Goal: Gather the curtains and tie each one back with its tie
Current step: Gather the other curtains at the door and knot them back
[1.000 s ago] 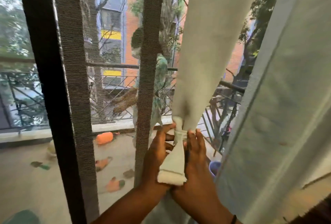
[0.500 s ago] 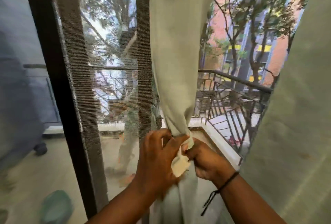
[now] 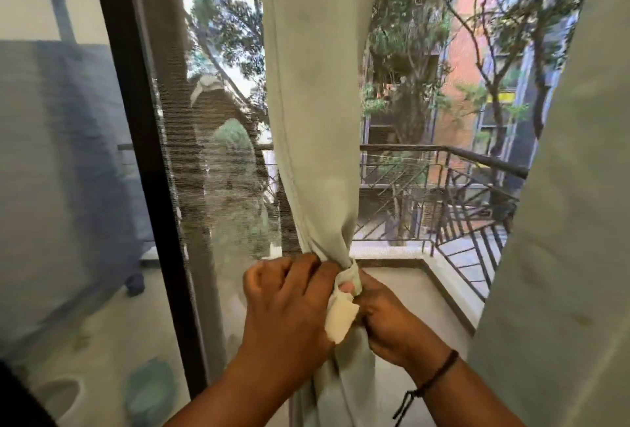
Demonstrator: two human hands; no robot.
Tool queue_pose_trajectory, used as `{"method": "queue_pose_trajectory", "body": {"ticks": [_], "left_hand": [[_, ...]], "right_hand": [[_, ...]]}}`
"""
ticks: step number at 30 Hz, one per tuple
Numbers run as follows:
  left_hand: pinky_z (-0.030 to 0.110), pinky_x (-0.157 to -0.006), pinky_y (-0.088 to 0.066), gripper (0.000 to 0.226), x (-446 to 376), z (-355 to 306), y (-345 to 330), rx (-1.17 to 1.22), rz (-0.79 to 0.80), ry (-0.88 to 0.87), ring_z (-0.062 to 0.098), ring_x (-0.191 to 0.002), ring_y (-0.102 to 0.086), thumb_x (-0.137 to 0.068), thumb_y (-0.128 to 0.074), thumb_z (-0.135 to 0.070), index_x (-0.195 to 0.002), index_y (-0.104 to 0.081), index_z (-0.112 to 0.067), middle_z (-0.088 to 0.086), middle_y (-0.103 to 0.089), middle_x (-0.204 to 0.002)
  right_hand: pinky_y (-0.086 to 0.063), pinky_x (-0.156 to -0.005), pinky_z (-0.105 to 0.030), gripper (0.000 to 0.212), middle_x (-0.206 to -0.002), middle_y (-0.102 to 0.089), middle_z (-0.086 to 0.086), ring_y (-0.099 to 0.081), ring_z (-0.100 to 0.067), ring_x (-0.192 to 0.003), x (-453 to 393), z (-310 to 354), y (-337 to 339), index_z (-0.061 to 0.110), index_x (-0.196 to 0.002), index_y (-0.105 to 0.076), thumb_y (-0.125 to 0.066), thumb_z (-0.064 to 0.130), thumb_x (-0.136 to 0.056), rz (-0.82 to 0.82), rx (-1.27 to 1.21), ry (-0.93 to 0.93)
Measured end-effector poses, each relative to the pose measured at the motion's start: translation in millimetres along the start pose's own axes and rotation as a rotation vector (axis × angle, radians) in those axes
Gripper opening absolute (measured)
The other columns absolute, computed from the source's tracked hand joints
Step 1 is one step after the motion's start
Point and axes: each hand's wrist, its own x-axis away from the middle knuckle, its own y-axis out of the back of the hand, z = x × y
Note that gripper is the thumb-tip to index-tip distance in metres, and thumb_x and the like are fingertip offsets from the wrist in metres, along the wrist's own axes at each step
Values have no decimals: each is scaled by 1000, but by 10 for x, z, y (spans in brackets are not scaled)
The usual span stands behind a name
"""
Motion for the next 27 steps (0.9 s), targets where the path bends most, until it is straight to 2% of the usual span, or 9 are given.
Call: {"method": "queue_pose_trajectory", "body": {"ticks": [6, 8, 10, 12, 15, 18, 23, 25, 27], "left_hand": [[36, -67, -26, 29, -31, -33, 95, -35, 80, -13, 24, -77, -41, -74, -46, -44, -78, -64, -22, 2, -55, -82], [35, -64, -23, 31, -28, 23, 92, -6, 138, -37, 23, -76, -38, -73, -44, -46, -80, -63, -22, 1, -55, -81], [35, -64, -24, 33, -19, 107, 71, 53, 184, -61, 21, -78, -37, -74, -45, -49, -84, -62, -23, 0, -58, -85], [32, -66, -27, 30, 14, 221, 44, 143, 201, -104, 19, -79, -38, -74, -46, -49, -86, -58, -24, -1, -60, -86], [27, -65, -28, 25, 27, 361, 24, 233, 145, -190, 14, -73, -36, -72, -47, -47, -85, -48, -26, -5, -60, -72], [27, -65, -30, 29, 0, 458, 79, 185, 164, -289, 10, -69, -44, -64, -52, -48, -80, -61, -25, -8, -62, -65], [19, -54, -37, 29, -117, 622, 100, 199, 280, -397, 8, -55, -58, -65, -43, -44, -69, -67, -30, -11, -63, -60], [18, -54, -42, 24, -145, 654, 107, 241, 353, -402, 11, -60, -62, -67, -52, -44, -77, -68, -29, -9, -66, -67], [24, -64, -45, 36, -156, 678, 125, 271, 443, -402, 17, -75, -64, -76, -44, -49, -94, -65, -26, -4, -68, -83]], "right_hand": [[-52, -67, -20, 50, -104, -64, 1, -66, -3, -82, 121, 88, -63, 22, -113, -49, -58, 10, -65, 19, 139, 44], [-52, -71, -22, 62, -120, -58, -4, -63, -7, -95, 151, 92, -57, 27, -123, -42, -64, 12, -66, 19, 185, 80], [-52, -73, -21, 84, -135, -46, 5, -59, -6, -106, 223, 181, -108, 39, -132, -30, -73, 26, -62, -13, 265, 165], [-52, -80, -21, 85, -135, -40, 19, -54, 0, -111, 317, 286, -147, 47, -130, -30, -76, 39, -58, -168, 499, 410], [-47, -92, -34, 50, -124, -46, 9, -50, -14, -117, 452, 410, -226, 35, -123, -52, -67, 49, -77, -280, 1022, 789], [-47, -89, -35, 33, -116, -50, 9, -53, -15, -114, 485, 425, -346, 32, -115, -65, -64, 43, -84, -167, 1208, 730], [-48, -85, -24, 57, -117, -49, 16, -56, -7, -105, 467, 444, -519, 38, -122, -61, -74, 54, -69, -92, 1257, 578], [-51, -78, -27, 56, -116, -52, 14, -58, -10, -97, 440, 431, -558, 37, -120, -62, -78, 49, -67, -123, 1231, 562], [-52, -71, -28, 50, -112, -55, 9, -59, -11, -87, 427, 409, -598, 32, -116, -66, -80, 40, -68, -159, 1169, 575]]}}
